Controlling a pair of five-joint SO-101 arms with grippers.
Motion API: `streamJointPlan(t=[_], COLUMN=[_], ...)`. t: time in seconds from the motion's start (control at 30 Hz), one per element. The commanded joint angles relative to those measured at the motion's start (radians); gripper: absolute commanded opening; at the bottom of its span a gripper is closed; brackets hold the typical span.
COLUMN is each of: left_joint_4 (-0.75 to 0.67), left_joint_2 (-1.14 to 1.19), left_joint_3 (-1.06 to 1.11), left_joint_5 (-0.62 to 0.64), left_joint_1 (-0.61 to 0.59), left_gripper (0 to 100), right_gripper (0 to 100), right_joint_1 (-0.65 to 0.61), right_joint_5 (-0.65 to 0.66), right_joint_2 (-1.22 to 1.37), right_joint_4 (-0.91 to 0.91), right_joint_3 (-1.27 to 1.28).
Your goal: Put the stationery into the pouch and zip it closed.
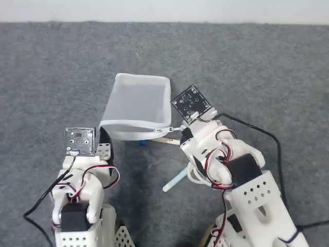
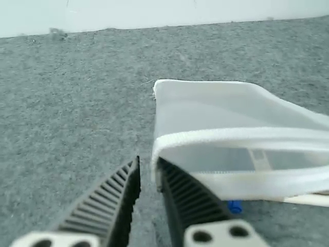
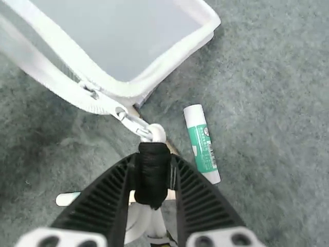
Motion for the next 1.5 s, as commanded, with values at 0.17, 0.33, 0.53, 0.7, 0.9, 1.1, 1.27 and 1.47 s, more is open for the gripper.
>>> streamJointPlan(t=[0.17, 0.33, 0.53, 0.7, 0.9, 1.1, 1.27, 1.47], left_joint_4=[0.031, 0.029, -0.012, -0.029, -0.029, -0.029, -0.023, -0.014], left_joint_2=[-0.021, -0.021, -0.021, -0.021, -0.02, -0.02, -0.02, -0.02], left_joint_3=[-0.042, -0.038, 0.004, 0.016, 0.018, 0.018, 0.01, -0.013], left_joint_5=[0.104, 0.103, 0.083, 0.071, 0.068, 0.04, 0.038, 0.037], left_joint_1=[-0.012, -0.011, -0.006, -0.006, -0.005, 0.043, 0.044, 0.038], left_gripper=[26, 26, 26, 26, 26, 15, 8, 1], right_gripper=[0.6, 0.6, 0.6, 0.6, 0.6, 0.6, 0.6, 0.9], right_joint_1=[0.016, -0.015, -0.087, -0.099, -0.166, -0.177, -0.179, -0.177], right_joint_5=[0.006, 0.011, 0.011, 0.014, 0.014, 0.014, 0.014, 0.014], right_joint_2=[-0.076, -0.179, -0.237, -0.282, -0.348, -0.369, -0.363, -0.36], right_joint_4=[0.036, 0.062, 0.096, 0.117, 0.145, 0.148, 0.151, 0.147], right_joint_3=[-0.089, -0.089, -0.089, -0.089, -0.089, -0.087, -0.086, -0.083])
